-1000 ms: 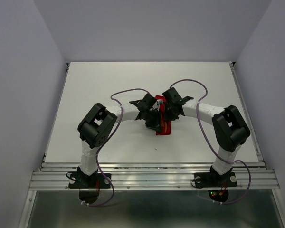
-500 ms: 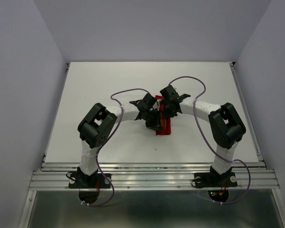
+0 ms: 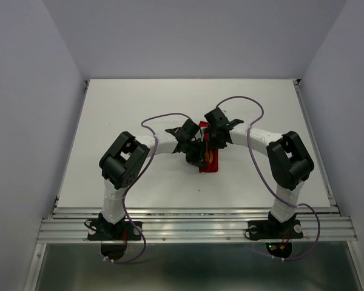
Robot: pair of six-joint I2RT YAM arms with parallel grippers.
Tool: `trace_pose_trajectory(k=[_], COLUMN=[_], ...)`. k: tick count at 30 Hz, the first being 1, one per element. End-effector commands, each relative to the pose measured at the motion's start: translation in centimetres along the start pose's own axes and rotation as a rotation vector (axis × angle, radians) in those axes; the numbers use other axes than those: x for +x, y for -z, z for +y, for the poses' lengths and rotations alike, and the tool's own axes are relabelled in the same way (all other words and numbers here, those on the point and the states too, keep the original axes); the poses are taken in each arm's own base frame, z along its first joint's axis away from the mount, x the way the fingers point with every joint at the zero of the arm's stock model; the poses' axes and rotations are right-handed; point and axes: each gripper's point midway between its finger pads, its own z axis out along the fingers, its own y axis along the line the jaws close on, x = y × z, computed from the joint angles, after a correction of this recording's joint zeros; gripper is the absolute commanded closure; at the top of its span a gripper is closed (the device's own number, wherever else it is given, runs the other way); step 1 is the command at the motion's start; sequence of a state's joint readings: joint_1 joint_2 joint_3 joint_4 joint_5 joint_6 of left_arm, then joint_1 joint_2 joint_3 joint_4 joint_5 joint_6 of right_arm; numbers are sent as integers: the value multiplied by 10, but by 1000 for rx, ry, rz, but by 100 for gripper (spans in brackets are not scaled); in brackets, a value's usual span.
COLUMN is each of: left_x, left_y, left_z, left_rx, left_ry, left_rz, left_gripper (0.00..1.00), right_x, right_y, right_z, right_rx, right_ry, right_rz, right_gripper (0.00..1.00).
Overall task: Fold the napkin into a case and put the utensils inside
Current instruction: Insert the knife into the folded napkin.
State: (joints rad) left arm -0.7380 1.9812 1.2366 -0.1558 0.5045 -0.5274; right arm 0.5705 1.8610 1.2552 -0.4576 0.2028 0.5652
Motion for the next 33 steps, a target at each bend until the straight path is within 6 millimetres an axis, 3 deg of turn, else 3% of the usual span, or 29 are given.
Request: trace_pose_trajectory(k=[1,6,21,27,33], left_x=[10,8,8,9,10], left_y=[0,0,0,-1,-1], left_z=[4,4,4,5,5], left_rx=[-12,-11,-11,-13,-13], left_ry=[-20,-19,-16,-16,-19], left_rz=[28,26,26,30,30], left_gripper=[100,100,100,100,100], right_x=[-8,-6,8,10,-1], right_y=[10,17,8,4,5], right_z=[7,7,15,9,7], right_rx=[-30,-49,-69,-34,-9], right_ry=[-22,-15,3,-4,2], right_rz=[-38,-34,0,-6,-42], right_gripper=[68,68,73,86,88])
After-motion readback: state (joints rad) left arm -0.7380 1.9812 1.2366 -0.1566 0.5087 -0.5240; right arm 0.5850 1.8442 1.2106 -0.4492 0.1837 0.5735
